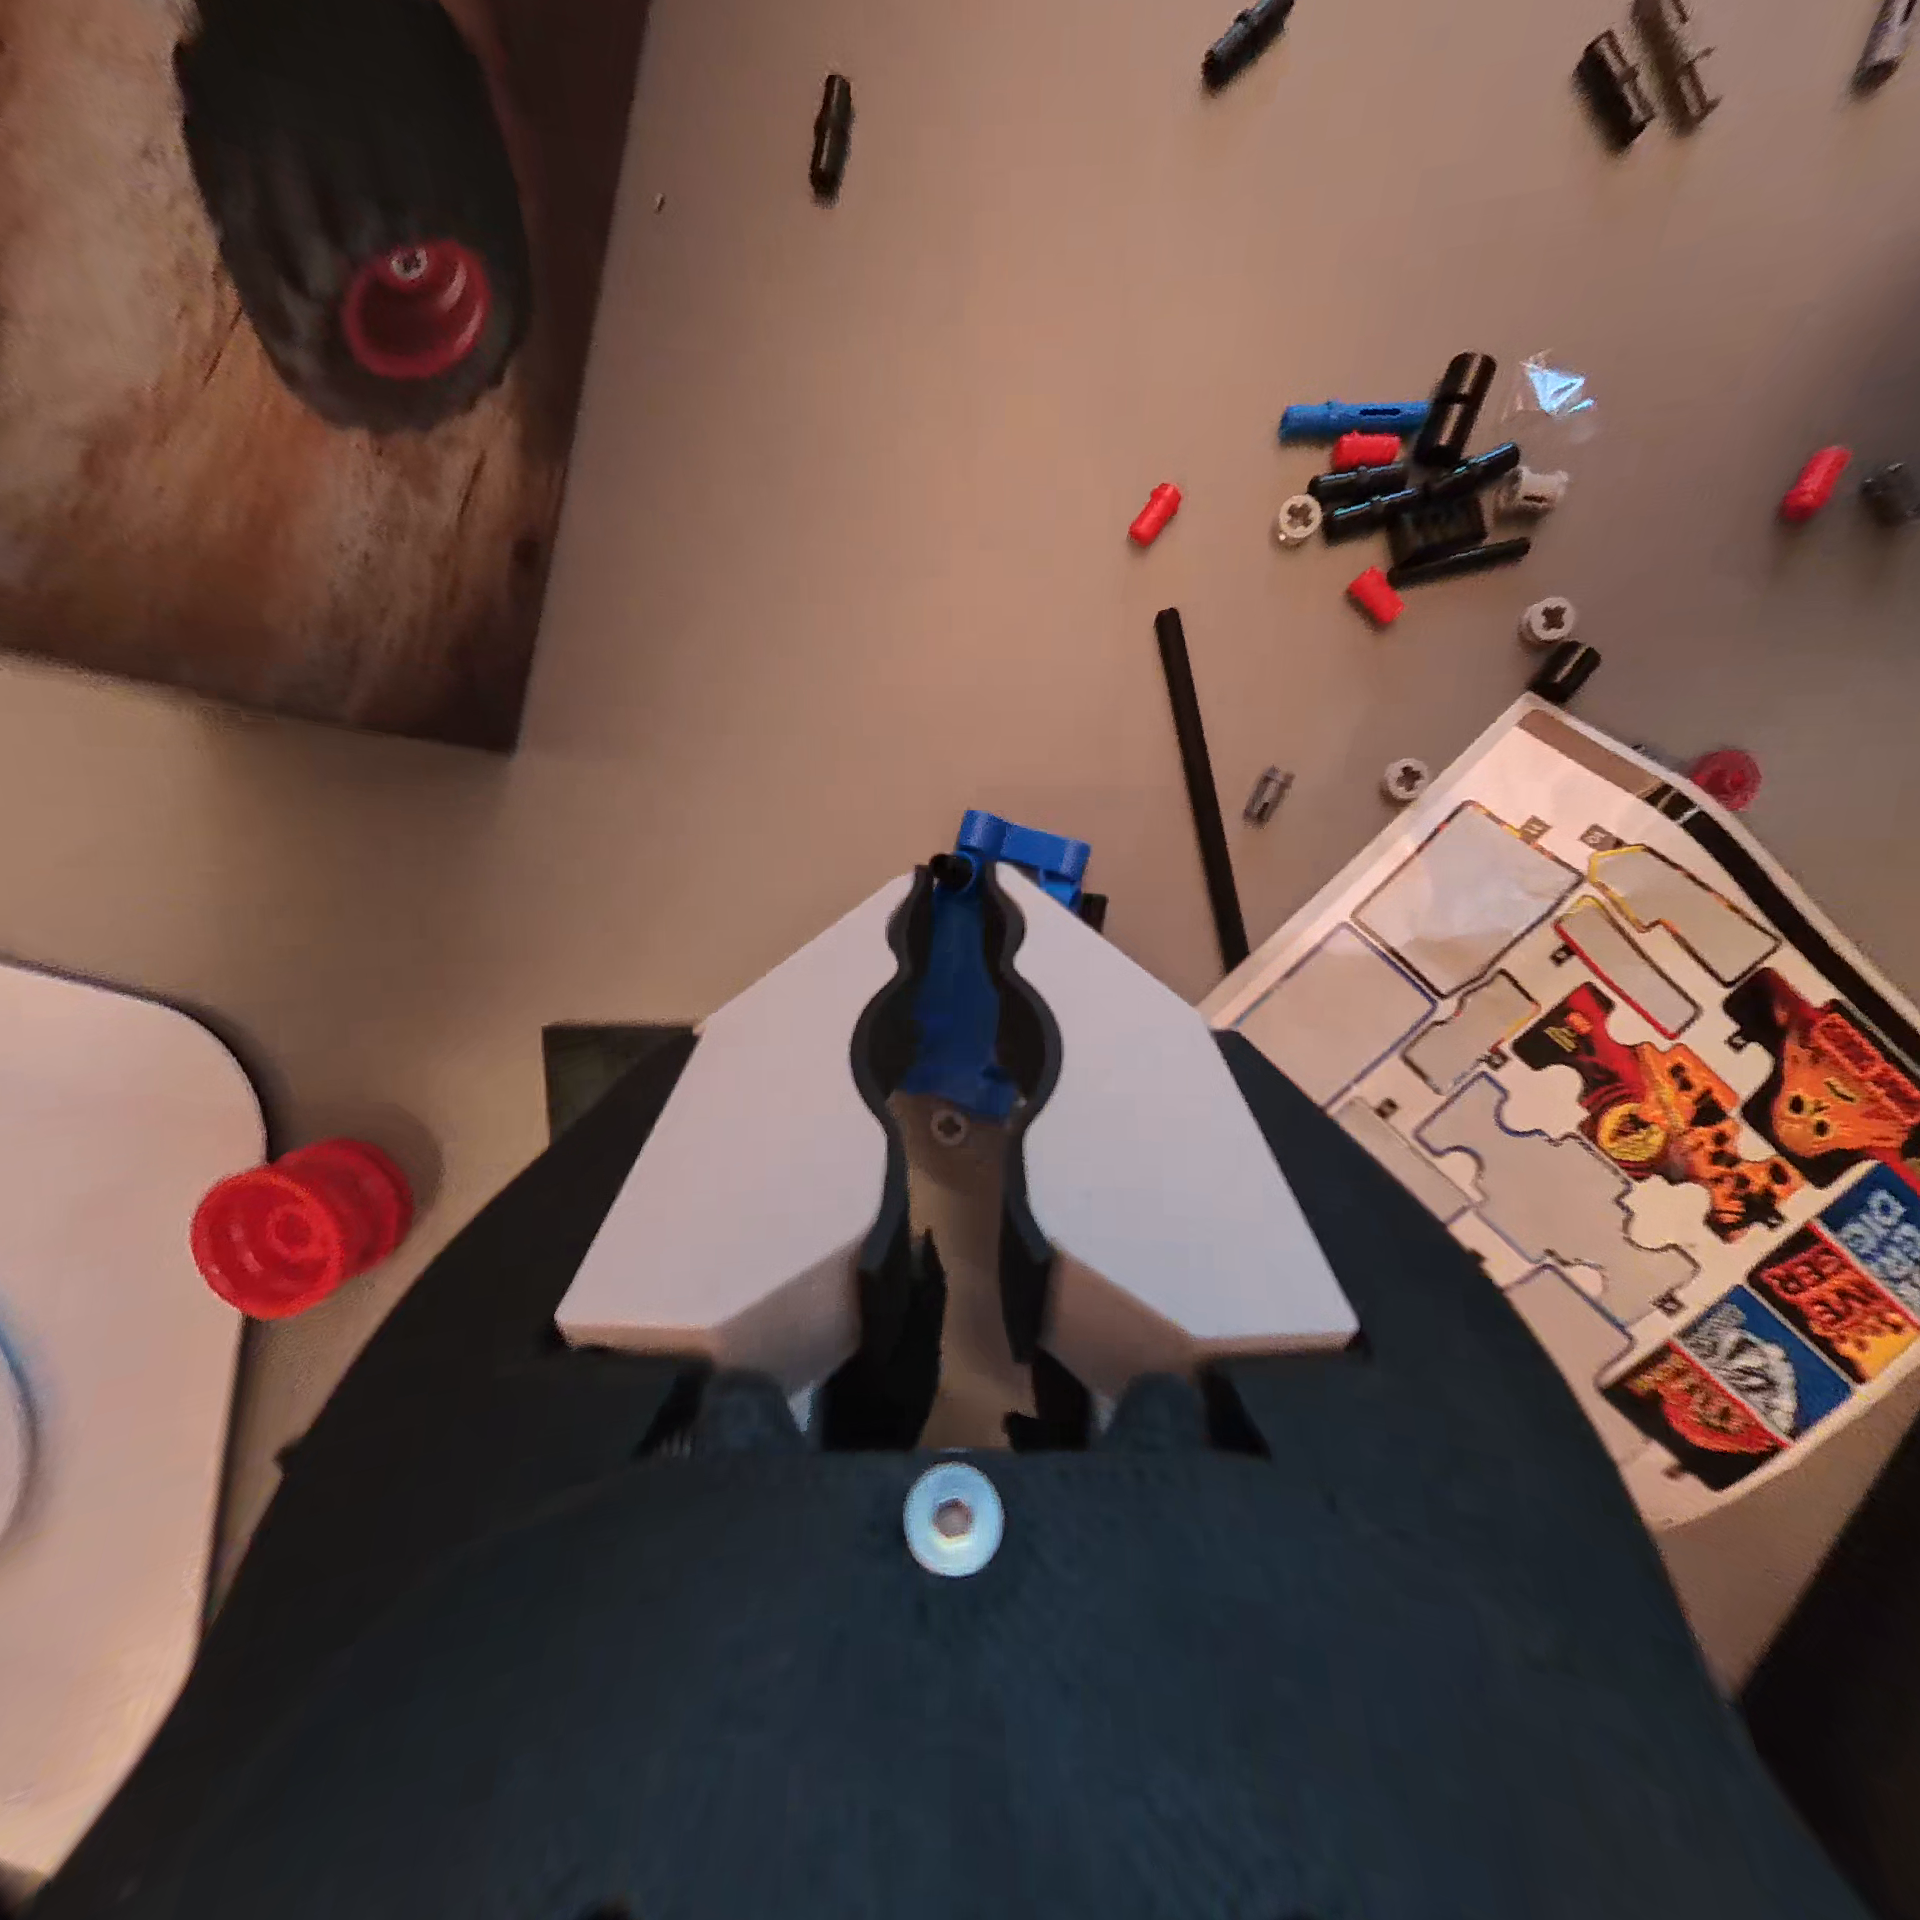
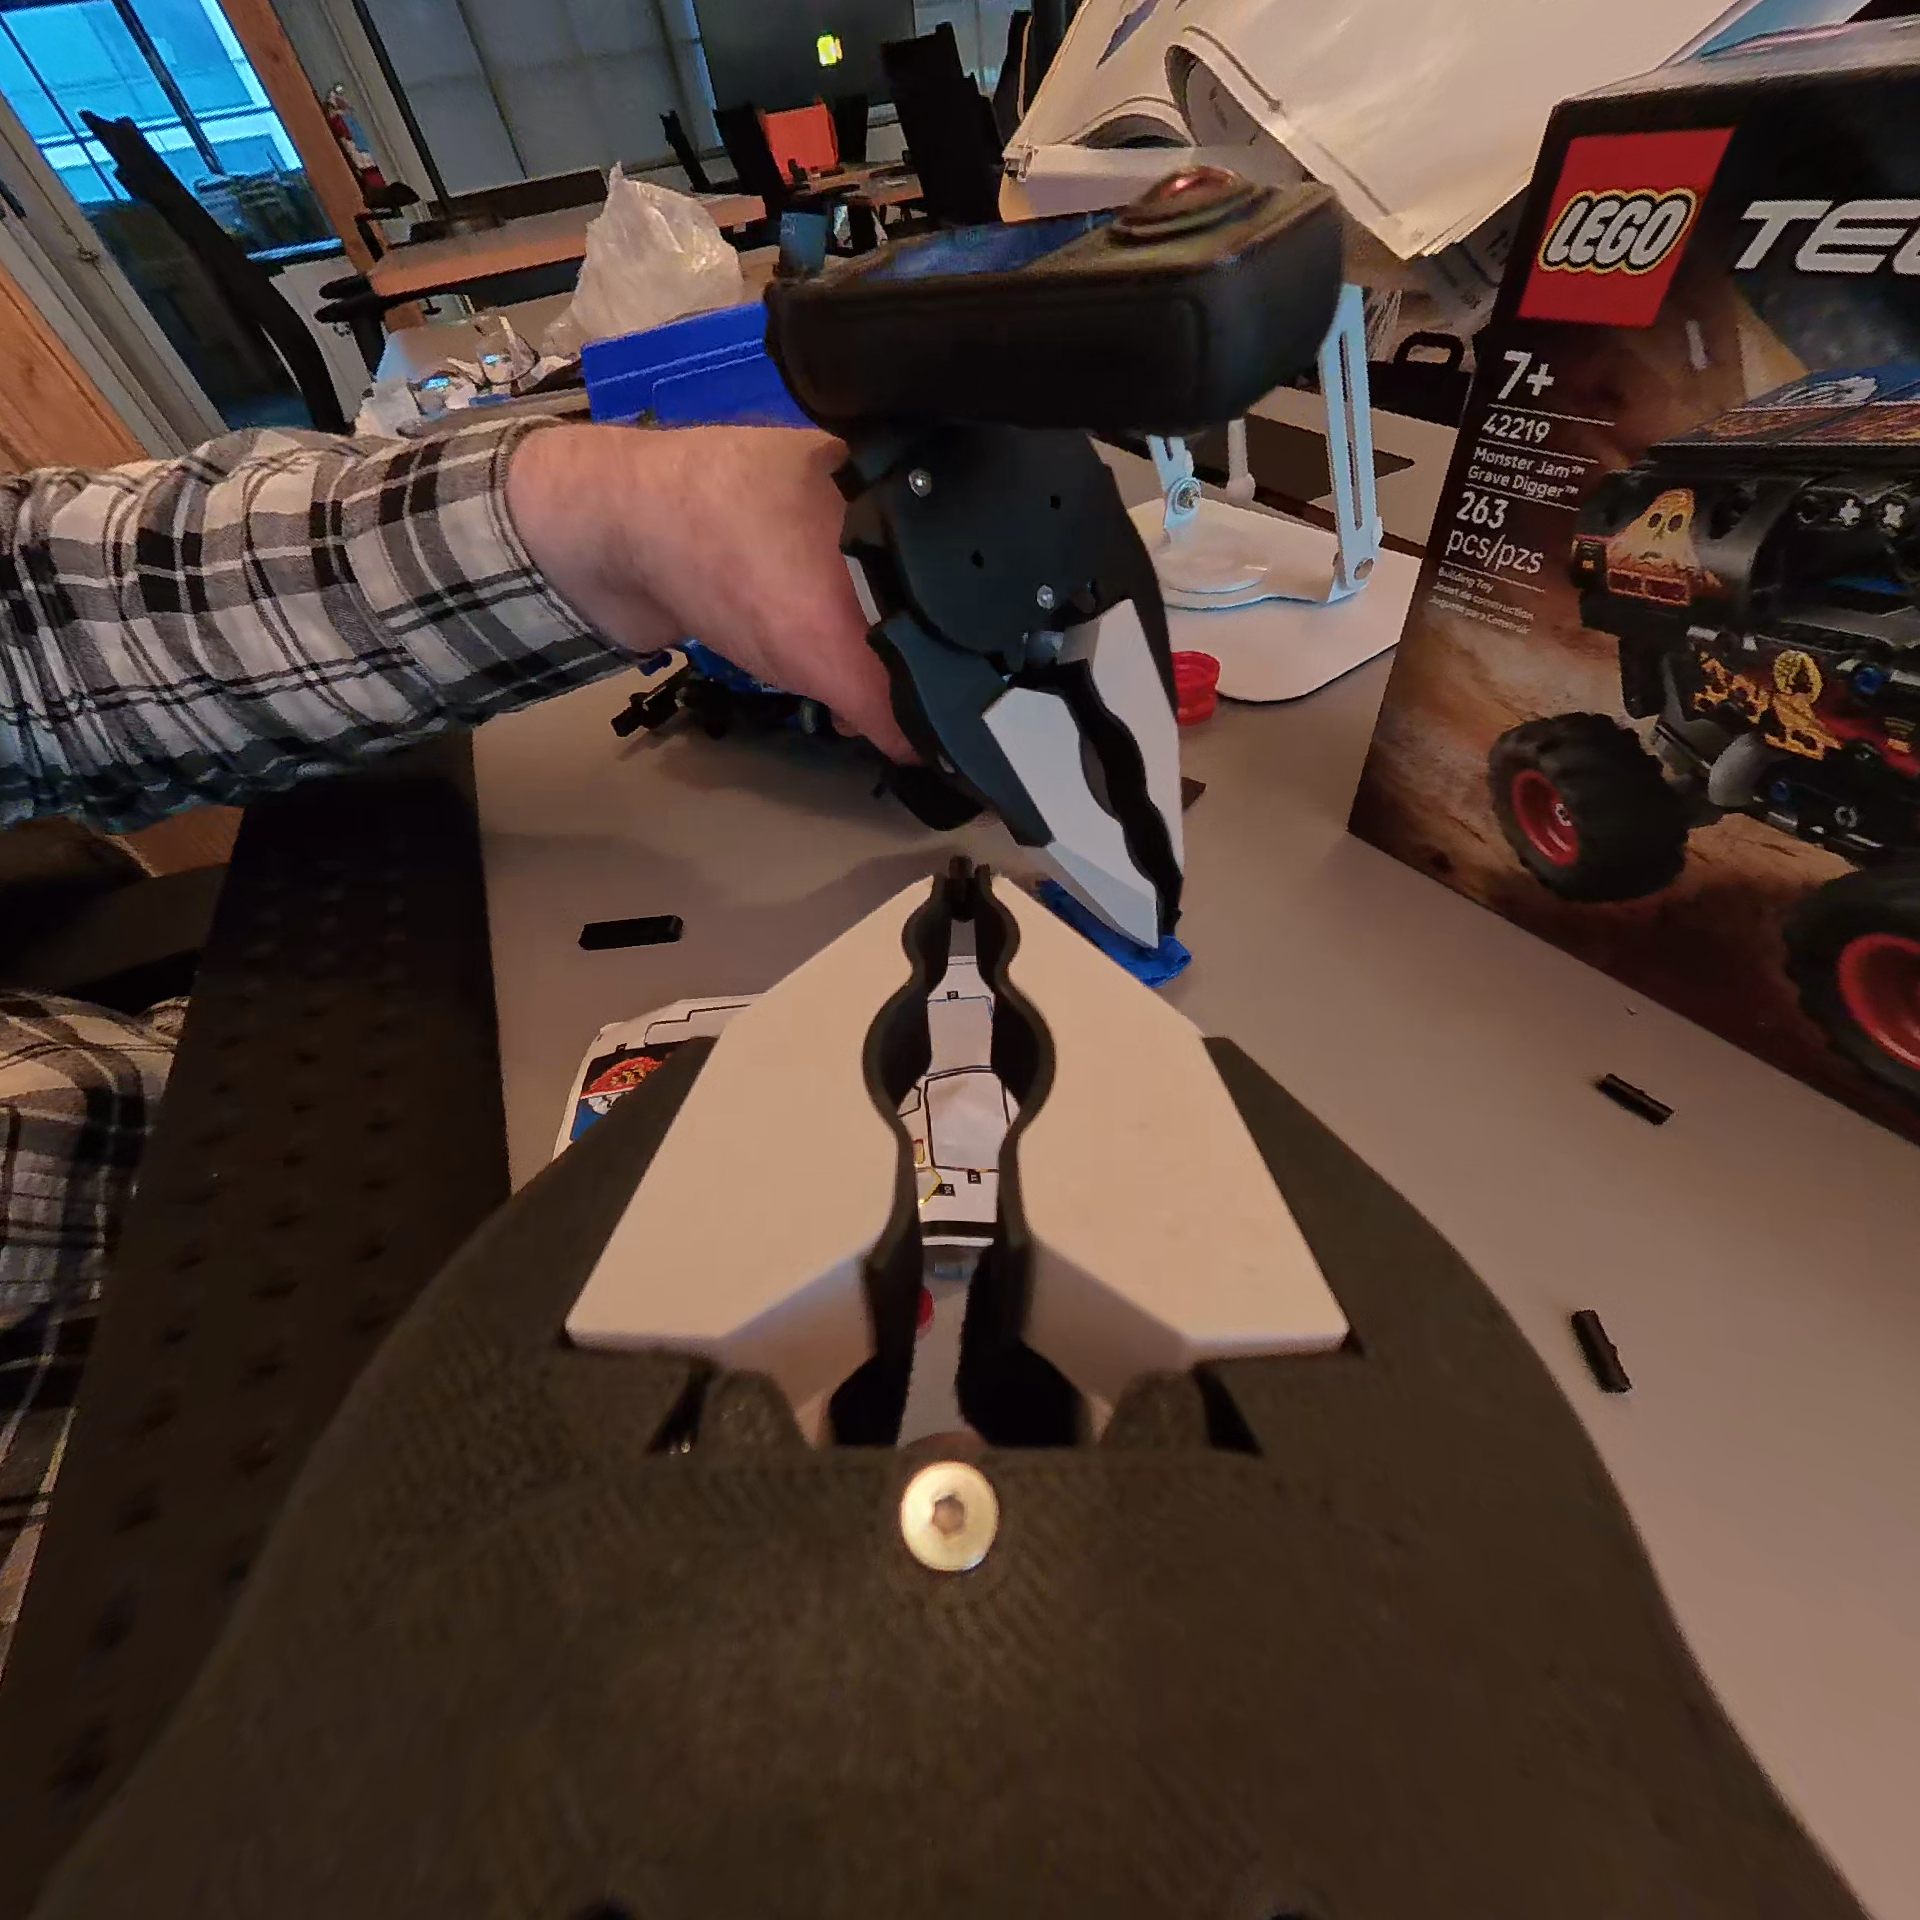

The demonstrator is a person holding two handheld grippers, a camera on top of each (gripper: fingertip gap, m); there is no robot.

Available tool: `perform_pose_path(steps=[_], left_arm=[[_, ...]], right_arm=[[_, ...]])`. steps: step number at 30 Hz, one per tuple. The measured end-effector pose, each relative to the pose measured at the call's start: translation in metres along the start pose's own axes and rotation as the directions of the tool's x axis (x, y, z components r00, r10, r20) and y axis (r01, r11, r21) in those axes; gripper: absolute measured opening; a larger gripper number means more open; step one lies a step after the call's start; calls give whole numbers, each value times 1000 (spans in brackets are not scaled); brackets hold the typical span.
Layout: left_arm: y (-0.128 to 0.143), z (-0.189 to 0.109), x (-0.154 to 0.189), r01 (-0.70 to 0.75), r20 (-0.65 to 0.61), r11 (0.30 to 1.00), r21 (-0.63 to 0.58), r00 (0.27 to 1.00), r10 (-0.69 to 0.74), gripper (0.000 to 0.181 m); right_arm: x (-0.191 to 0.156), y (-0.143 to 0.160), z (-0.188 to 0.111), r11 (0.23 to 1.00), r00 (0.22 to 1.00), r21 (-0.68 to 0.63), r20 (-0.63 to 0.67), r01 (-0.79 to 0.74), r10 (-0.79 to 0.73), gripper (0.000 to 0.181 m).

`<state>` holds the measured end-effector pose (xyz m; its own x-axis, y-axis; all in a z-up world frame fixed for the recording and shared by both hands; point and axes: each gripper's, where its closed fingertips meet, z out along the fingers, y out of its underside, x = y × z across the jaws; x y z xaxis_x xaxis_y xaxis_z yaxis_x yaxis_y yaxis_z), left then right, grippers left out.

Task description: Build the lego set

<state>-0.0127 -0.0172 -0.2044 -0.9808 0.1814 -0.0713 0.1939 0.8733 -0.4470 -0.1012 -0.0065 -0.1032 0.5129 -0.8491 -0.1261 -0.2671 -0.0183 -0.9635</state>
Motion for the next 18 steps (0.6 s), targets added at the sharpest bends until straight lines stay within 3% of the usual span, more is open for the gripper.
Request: perform_pose_path(steps=[8,13,18], left_arm=[[34,-19,20,90,-17,996,7,996,-90,8],[45,-36,28,70,8,997,41,998,-70,23],[49,-24,29,70,29,996,51,997,-72,10]], right_arm=[[-2,2,1,1000,1000,-11,3,3,-3,2],[-5,9,6,999,1000,-47,15,13,-12,3],[-7,19,13,996,999,-90,22,26,-24,3]])
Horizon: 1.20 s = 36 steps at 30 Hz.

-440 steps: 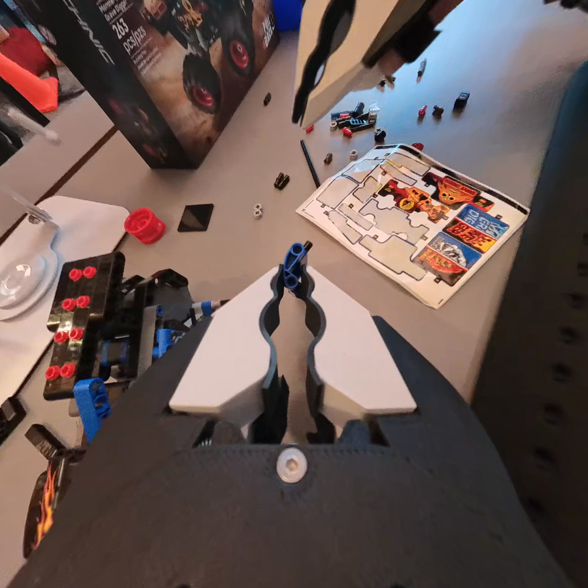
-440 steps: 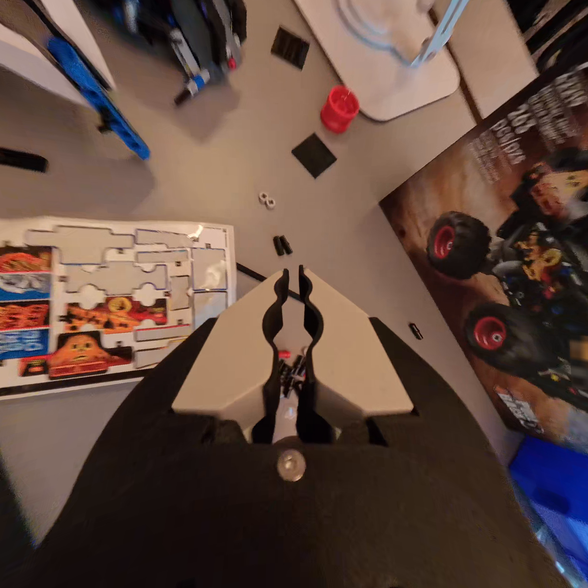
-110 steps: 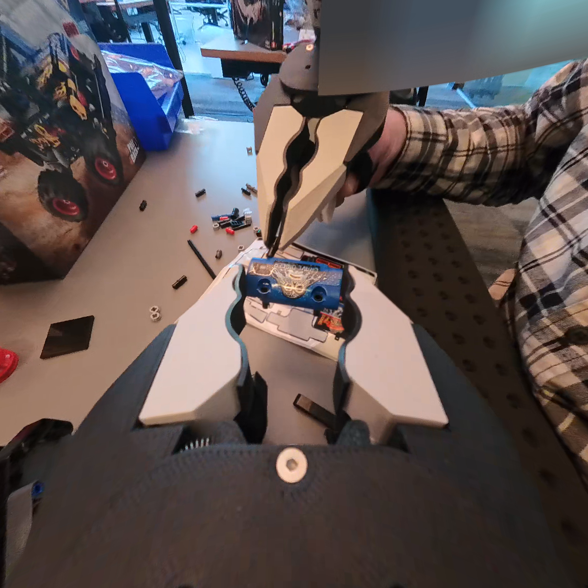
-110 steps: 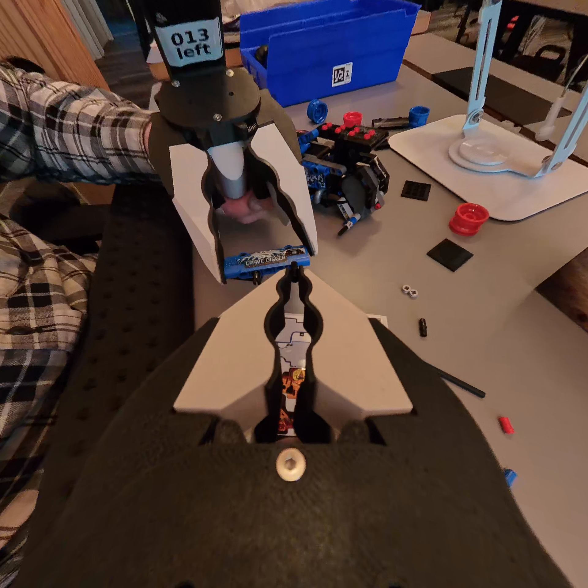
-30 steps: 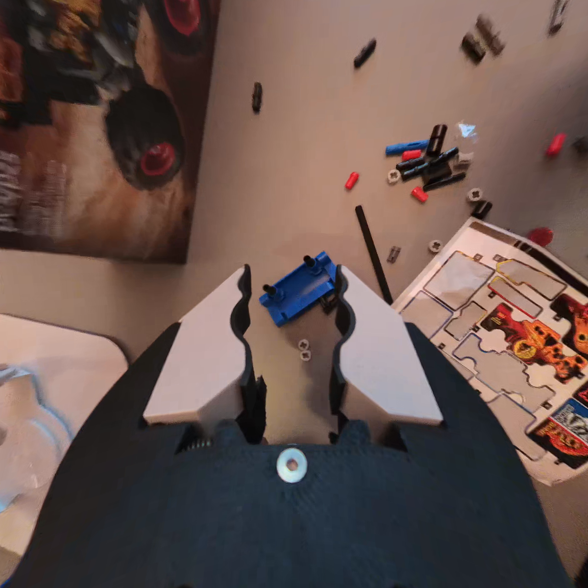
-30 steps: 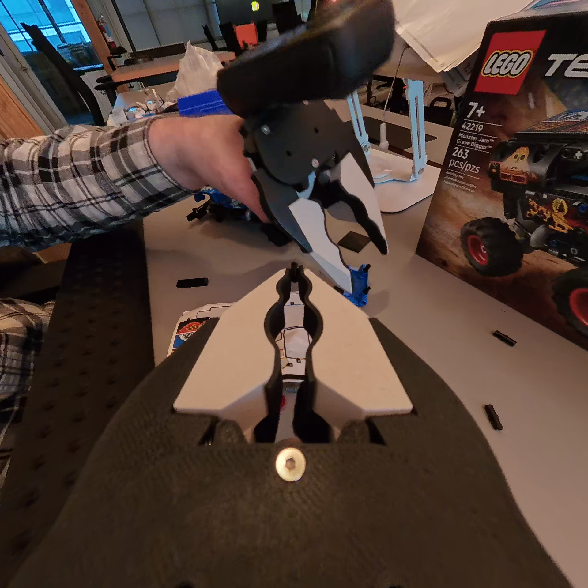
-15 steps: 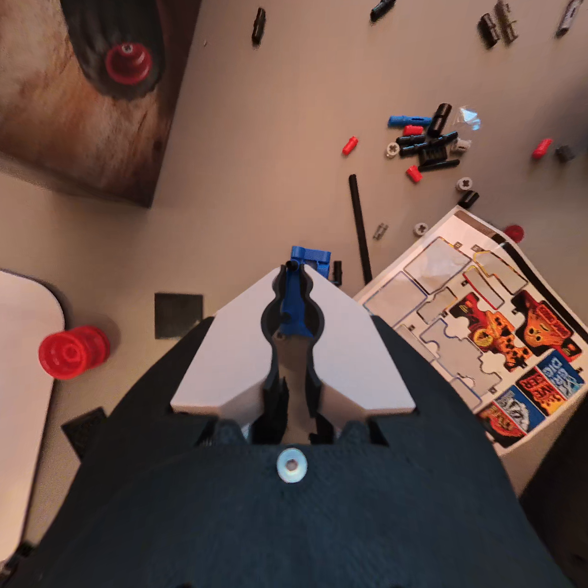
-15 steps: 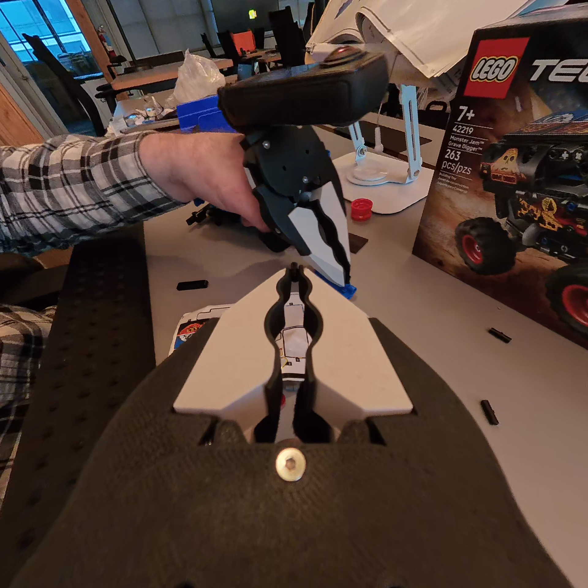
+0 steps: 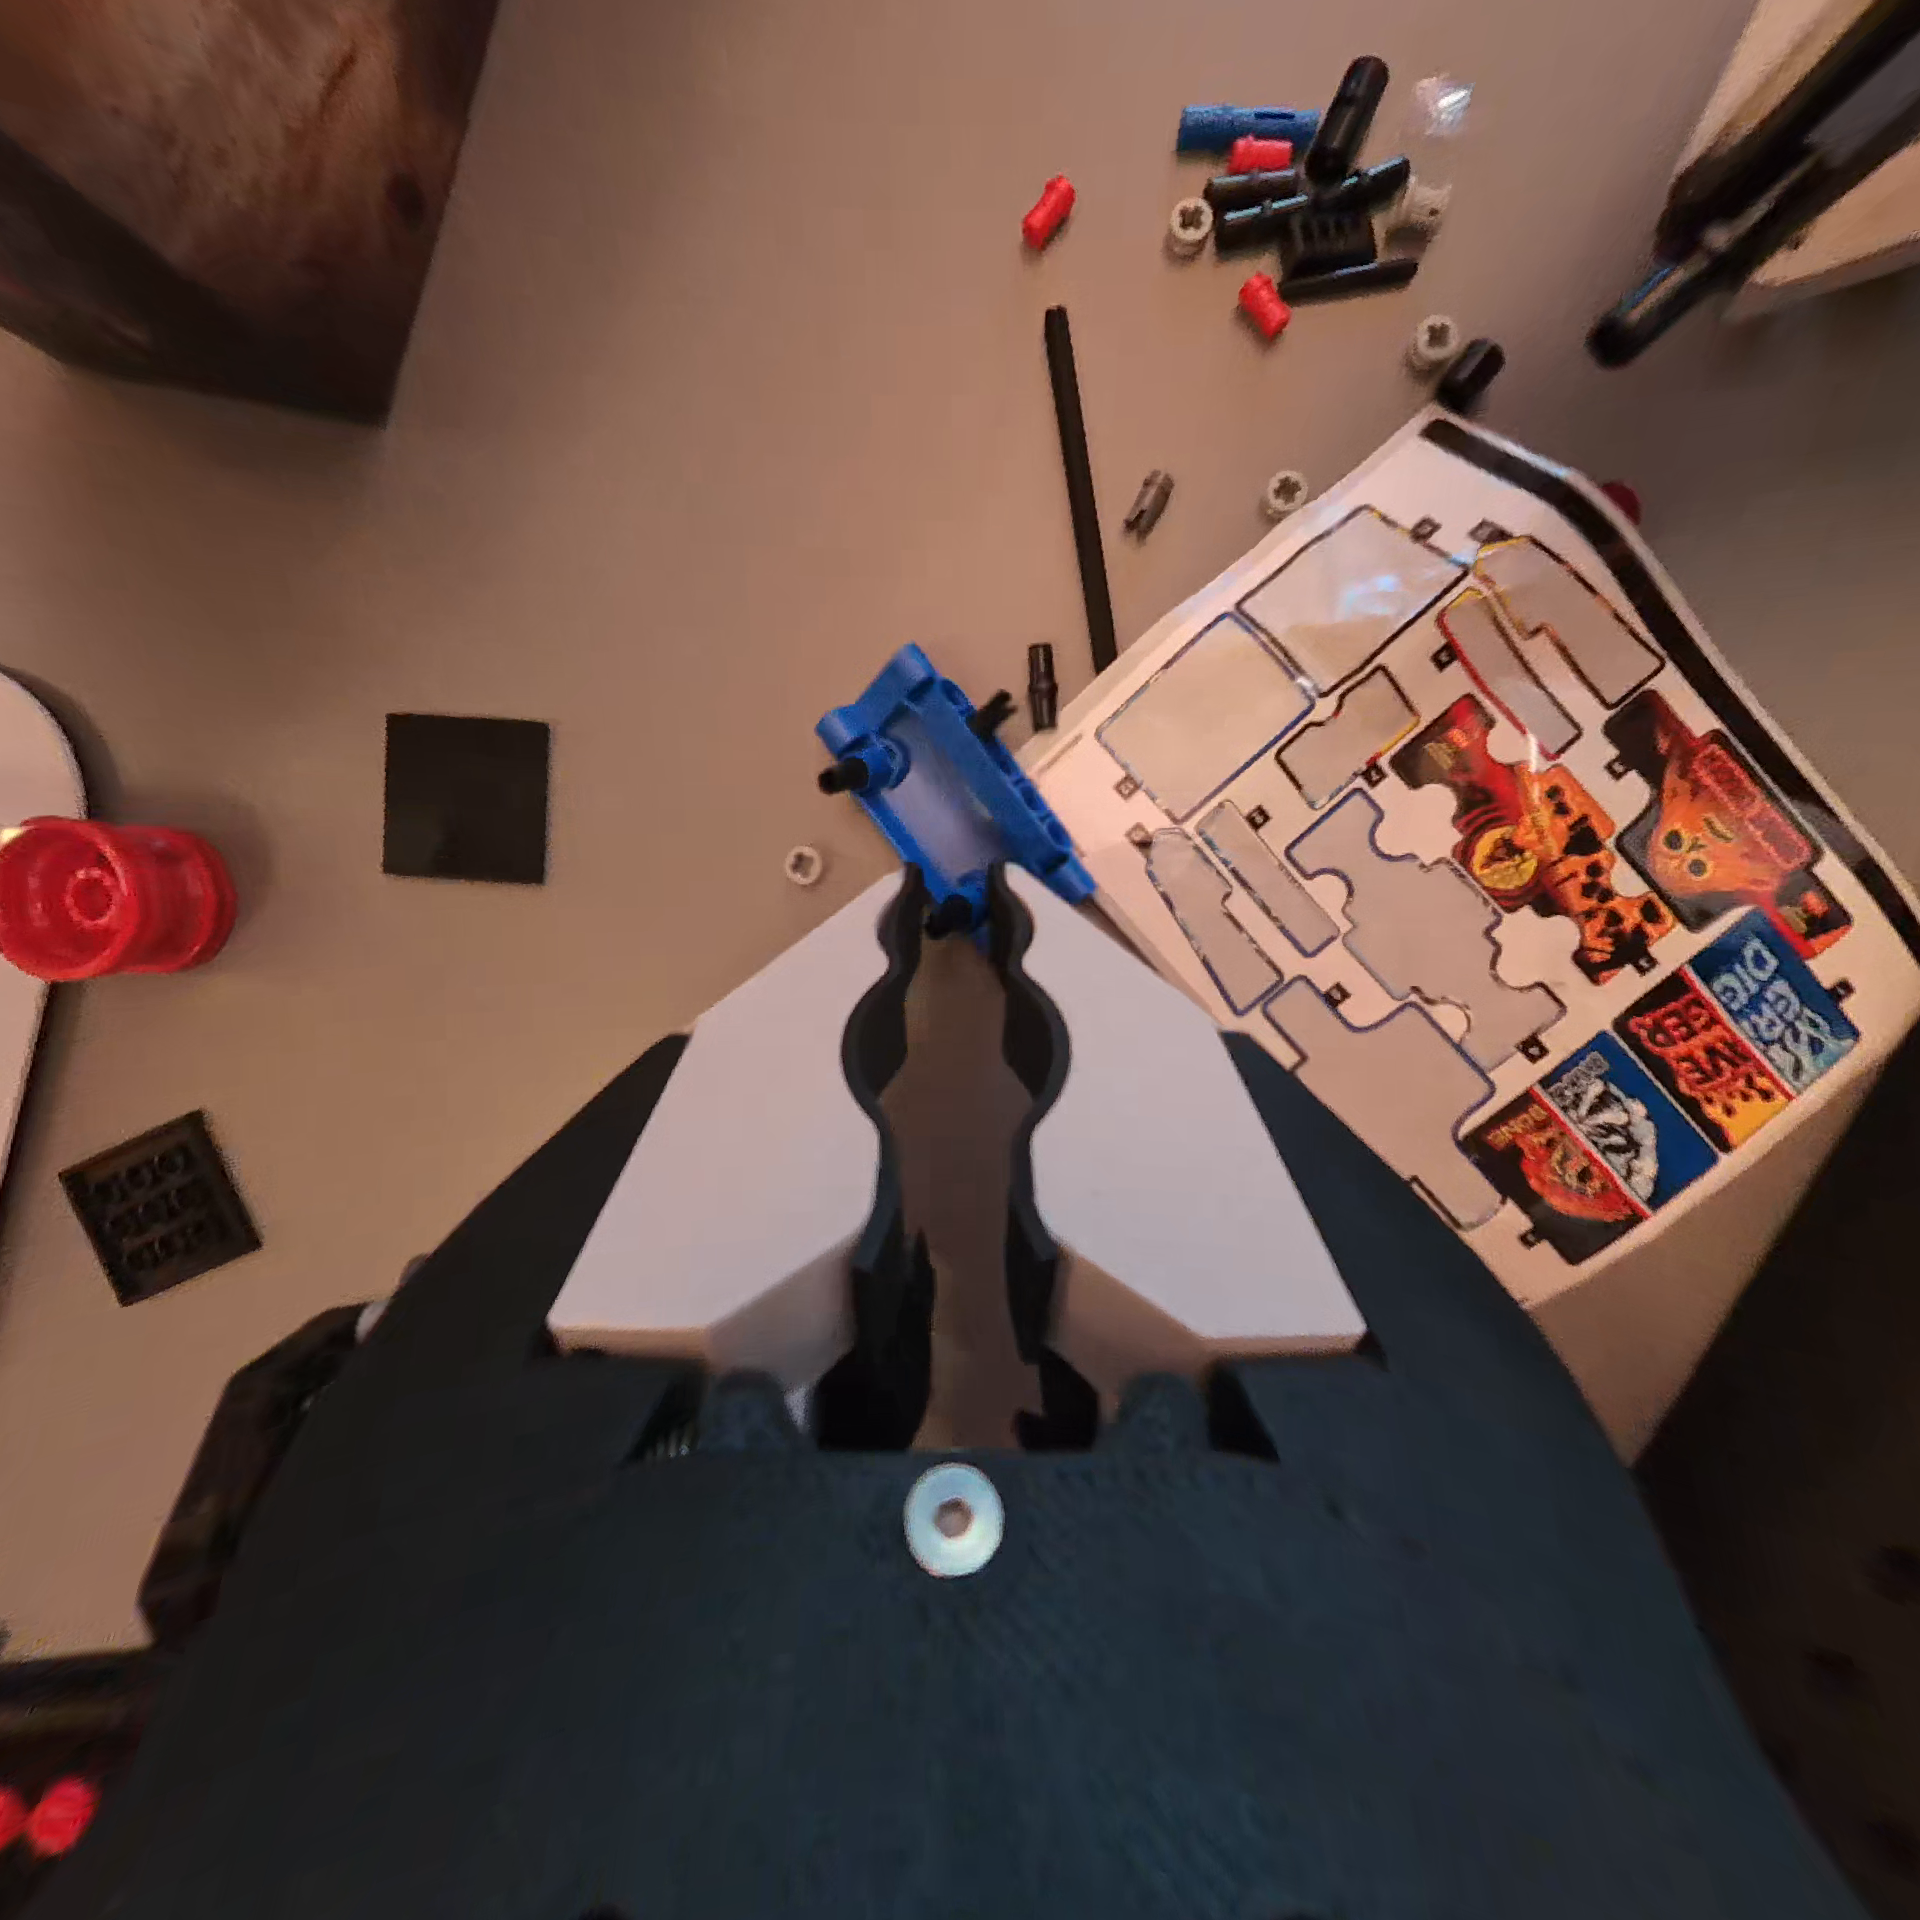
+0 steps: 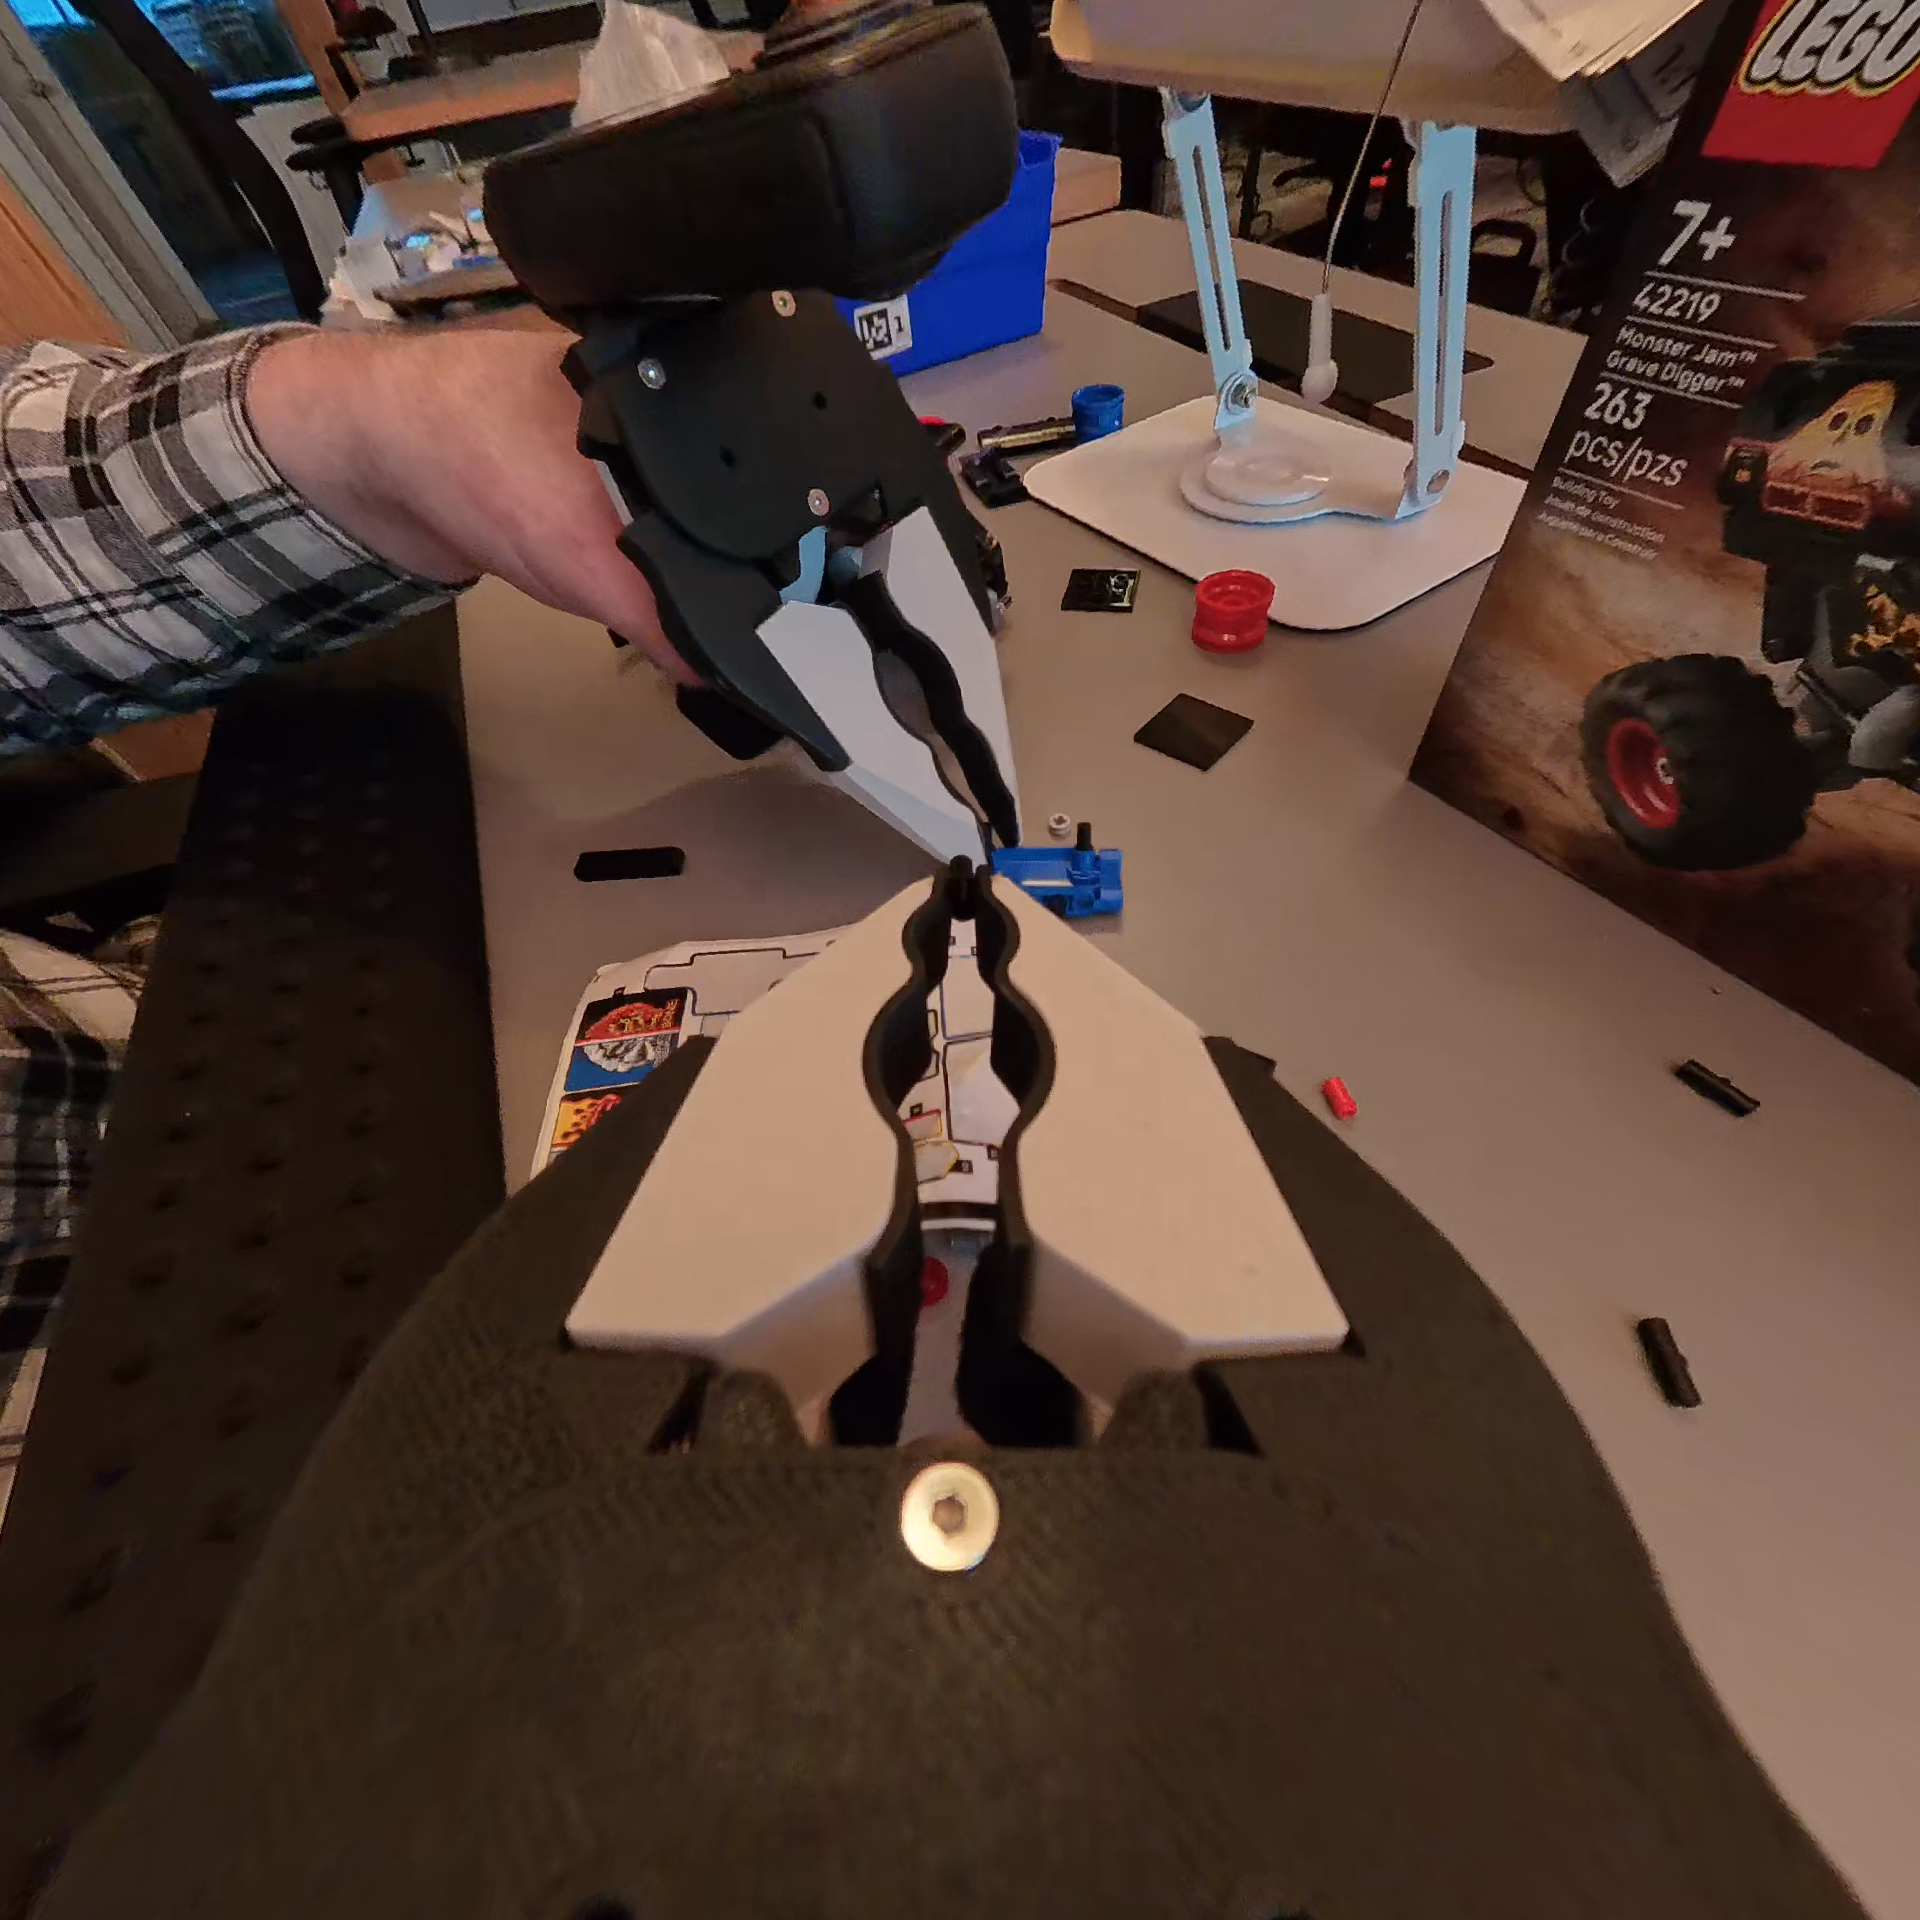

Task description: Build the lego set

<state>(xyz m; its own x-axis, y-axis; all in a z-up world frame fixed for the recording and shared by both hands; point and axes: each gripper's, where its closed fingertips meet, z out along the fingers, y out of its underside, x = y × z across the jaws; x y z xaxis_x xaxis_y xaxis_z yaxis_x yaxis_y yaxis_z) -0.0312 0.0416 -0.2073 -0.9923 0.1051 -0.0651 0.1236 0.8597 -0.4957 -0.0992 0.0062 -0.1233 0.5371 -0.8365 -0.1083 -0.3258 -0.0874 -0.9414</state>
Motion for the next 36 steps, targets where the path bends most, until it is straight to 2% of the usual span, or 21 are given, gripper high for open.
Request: perform_pose_path(steps=[8,15,19,24,26,28,36], left_arm=[[-2,1,0,44,34,989,143,998,-49,9],[-2,1,0,147,-62,963,228,989,-137,9],[-2,0,1,180,-90,949,260,983,-162,9],[-2,0,2,190,-115,943,274,980,-164,9],[0,2,-2,169,-77,945,279,985,-153,0],[0,2,-2,184,-90,942,280,982,-165,0],[-2,1,-1,112,-2,949,296,993,-117,0]], right_arm=[[-9,22,24,988,997,-132,9,83,-82,2],[-3,36,57,934,973,-280,8,224,-231,3],[2,41,71,919,968,-310,19,245,-251,3],[4,47,76,912,964,-320,12,256,-266,3],[3,47,76,911,962,-320,12,262,-272,3],[3,45,76,910,958,-311,3,274,-287,3],[2,48,75,817,889,-411,-30,405,-456,2]])
